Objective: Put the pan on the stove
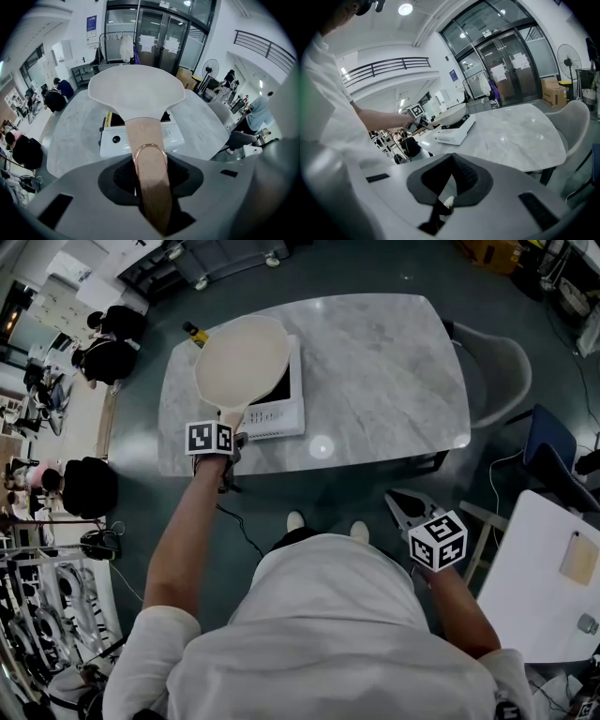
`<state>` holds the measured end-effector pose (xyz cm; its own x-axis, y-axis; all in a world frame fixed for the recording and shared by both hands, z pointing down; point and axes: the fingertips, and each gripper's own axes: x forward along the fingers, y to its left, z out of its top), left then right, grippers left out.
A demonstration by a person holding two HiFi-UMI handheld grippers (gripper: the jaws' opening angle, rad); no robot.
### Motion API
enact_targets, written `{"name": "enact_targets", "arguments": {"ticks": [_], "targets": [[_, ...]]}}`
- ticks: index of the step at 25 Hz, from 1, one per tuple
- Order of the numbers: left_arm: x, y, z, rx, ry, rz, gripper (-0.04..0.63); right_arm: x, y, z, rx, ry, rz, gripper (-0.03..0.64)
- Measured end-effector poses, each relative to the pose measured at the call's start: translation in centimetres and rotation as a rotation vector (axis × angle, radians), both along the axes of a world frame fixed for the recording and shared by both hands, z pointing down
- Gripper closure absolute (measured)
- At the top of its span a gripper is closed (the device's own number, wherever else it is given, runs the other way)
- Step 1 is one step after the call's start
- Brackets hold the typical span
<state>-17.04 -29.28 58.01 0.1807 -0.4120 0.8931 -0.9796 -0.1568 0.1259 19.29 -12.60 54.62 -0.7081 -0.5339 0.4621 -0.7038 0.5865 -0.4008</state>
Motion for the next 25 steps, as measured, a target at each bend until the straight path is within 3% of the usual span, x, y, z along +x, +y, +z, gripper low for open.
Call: {"name": "enact_targets", "arguments": {"ticks": [6, 16, 25], "targets": [[-0.2, 0.0, -0.3, 0.003, 0.010, -0.015, 0.460, -0.3, 0.0, 0.1, -0.003, -0.004, -0.010, 0.609], [-0.6, 0.1, -0.1, 0.025, -0.021, -0.014, 0.393, -0.6, -0.3, 0.0, -0.001, -0.008, -0.014, 0.609], [-0.2, 0.9, 2.0, -0.008, -0.019, 0.000, 0.392, -0.7, 0.1, 0.4, -0.016, -0.007, -0.015, 0.609]]}}
